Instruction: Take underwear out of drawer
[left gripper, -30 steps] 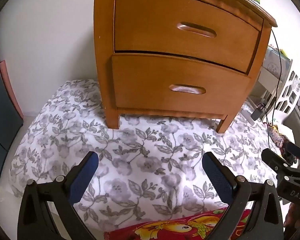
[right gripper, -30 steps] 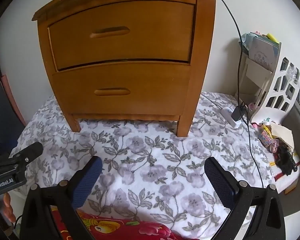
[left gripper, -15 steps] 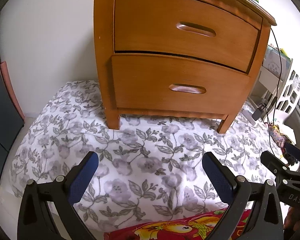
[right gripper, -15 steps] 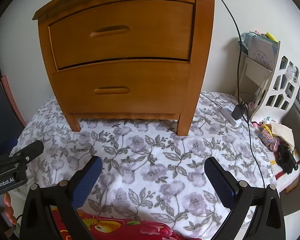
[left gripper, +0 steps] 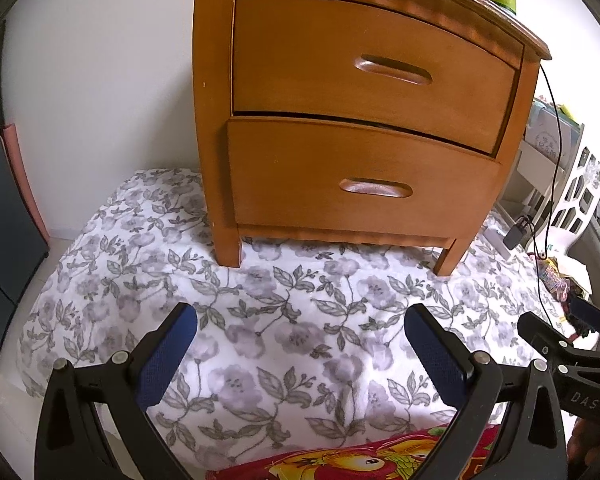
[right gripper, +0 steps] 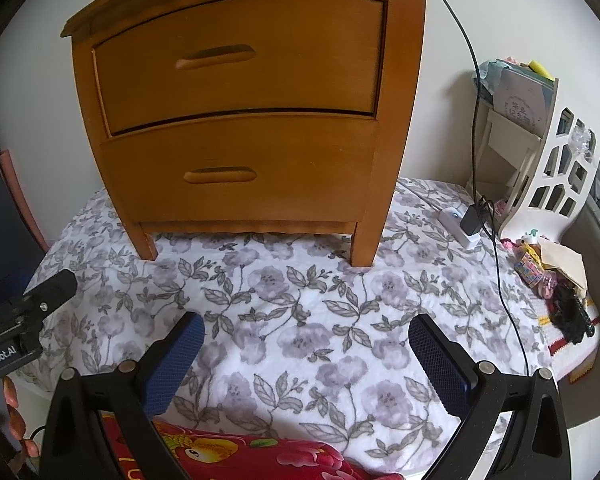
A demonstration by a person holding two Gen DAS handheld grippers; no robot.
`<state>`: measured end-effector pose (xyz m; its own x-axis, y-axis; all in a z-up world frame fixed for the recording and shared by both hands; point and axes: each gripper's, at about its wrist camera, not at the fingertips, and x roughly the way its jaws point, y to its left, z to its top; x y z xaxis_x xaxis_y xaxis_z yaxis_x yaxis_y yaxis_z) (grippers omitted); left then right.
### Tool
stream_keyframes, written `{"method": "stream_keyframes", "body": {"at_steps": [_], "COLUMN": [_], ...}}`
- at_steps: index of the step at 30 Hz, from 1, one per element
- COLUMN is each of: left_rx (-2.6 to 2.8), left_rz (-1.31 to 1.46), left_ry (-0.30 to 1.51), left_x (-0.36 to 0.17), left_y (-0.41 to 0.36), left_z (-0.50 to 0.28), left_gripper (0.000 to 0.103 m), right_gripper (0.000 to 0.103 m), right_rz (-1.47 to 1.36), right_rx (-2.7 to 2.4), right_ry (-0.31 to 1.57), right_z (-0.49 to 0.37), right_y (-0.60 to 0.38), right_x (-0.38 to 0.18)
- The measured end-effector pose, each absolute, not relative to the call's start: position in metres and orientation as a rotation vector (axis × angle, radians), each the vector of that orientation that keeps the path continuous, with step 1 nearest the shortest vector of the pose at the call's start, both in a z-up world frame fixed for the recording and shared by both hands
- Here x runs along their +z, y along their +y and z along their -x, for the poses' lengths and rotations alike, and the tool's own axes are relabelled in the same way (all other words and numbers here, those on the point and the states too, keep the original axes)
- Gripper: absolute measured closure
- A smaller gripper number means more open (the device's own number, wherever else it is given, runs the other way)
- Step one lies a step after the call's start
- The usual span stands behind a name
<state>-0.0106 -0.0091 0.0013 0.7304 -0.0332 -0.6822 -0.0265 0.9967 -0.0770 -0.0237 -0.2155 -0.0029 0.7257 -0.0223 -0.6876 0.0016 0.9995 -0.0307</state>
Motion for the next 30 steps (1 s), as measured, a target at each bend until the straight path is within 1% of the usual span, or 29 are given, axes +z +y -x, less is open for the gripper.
{"method": "stream_keyframes", "body": {"at_steps": [30], "left_rx": [-0.022], "left_rz": [0.127], "left_ry": [0.744], "left_x": [0.0038], "left_y": [-0.0026], "left_z": [0.0113], "left_gripper": [0.0], "right_gripper": [0.0], "right_rz": [0.032], "right_rx": [-0.015], "right_ry": [0.76], "right_z": [0.0237], "right_y": [-0.2132], "right_x": [-0.0019]}}
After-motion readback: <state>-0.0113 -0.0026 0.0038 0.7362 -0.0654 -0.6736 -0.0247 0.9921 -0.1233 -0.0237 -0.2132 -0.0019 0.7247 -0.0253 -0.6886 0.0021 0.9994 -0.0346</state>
